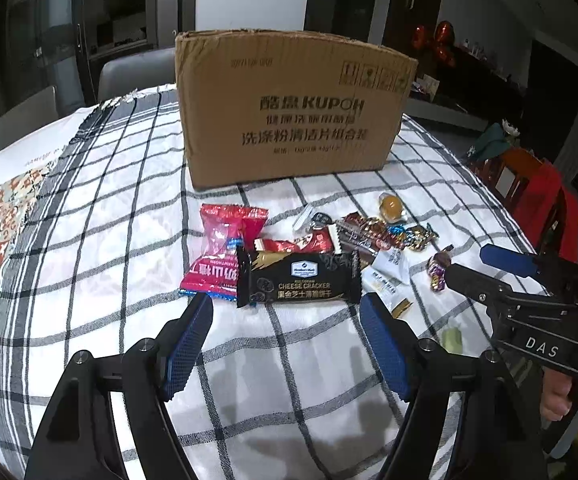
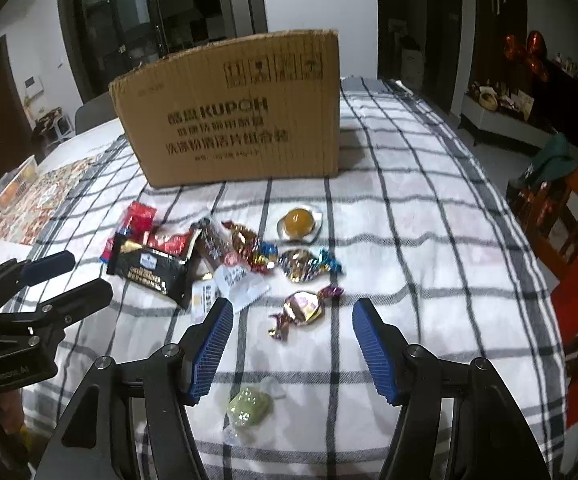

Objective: Organize snacks
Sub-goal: 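Grasp the black cheese cracker packet with left tool while right tool grasps a foil candy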

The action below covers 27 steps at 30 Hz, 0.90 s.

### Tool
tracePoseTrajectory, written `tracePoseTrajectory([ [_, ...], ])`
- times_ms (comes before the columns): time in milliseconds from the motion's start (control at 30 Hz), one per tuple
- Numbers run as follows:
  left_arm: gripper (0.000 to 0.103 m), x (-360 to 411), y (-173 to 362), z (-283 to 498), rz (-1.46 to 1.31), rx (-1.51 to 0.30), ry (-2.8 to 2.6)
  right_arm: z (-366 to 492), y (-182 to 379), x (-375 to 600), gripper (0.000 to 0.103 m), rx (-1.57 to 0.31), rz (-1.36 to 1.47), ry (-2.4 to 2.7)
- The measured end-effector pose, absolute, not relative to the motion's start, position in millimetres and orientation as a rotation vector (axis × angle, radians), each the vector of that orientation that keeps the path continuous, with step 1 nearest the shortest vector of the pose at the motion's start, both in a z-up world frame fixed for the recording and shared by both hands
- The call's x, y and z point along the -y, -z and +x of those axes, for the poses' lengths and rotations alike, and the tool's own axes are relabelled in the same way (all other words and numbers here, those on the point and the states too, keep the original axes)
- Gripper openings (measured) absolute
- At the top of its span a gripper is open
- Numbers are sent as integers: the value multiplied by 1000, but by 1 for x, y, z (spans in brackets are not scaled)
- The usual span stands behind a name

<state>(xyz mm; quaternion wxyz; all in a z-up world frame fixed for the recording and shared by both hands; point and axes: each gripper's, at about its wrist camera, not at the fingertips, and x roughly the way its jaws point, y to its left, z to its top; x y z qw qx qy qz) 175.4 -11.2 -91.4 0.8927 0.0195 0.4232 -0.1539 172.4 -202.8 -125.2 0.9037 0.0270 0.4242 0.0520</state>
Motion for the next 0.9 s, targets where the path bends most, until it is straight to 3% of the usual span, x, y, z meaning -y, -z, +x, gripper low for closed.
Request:
tracePoseTrajectory([
  [167, 83, 7, 99, 185, 45, -880, 320, 178, 133, 198, 63, -903, 48, -101],
  [400, 81, 0, 103, 203, 51, -870, 330, 185, 135, 192, 63, -895, 20, -74],
  [700, 52, -2, 119, 213, 12, -921, 343, 188, 140, 193, 63, -905, 32, -60],
  [900, 39, -5, 121, 217, -28, -933, 368, 188, 140, 193, 63, -894, 37, -72],
])
